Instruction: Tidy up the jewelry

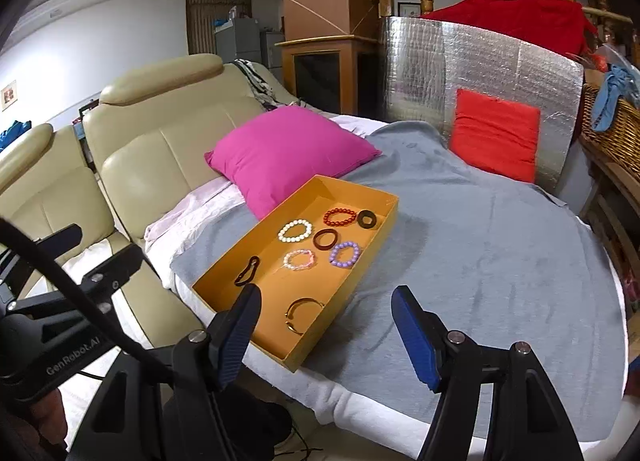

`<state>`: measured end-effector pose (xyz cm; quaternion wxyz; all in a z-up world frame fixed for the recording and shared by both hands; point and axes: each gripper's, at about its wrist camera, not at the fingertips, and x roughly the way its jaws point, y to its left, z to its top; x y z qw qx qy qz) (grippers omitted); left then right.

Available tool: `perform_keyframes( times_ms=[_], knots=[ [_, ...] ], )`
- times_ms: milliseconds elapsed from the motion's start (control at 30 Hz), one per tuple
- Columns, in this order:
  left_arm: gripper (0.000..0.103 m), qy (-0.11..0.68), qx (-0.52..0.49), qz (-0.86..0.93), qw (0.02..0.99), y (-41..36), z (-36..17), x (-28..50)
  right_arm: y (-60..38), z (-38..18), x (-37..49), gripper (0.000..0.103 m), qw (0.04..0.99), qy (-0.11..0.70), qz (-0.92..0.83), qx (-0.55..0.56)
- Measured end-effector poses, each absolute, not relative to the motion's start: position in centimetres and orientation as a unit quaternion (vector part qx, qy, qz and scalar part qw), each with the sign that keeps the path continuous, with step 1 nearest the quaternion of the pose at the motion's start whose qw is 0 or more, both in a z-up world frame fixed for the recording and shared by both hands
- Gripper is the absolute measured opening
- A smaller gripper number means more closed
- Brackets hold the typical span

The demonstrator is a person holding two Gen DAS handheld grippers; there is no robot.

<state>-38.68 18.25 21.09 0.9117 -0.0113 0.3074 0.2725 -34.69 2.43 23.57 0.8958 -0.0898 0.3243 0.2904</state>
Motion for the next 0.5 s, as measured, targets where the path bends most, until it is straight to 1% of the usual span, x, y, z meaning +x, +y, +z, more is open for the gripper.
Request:
perform_keyframes(
  times_ms=[500],
  knots=[
    [0.08, 0.299, -0.009, 0.275, 0.914, 17.4, 22.0, -38.9, 0.6, 25.1, -35.7, 0.072, 0.91, 0.298, 0.272, -0.092]
  ],
)
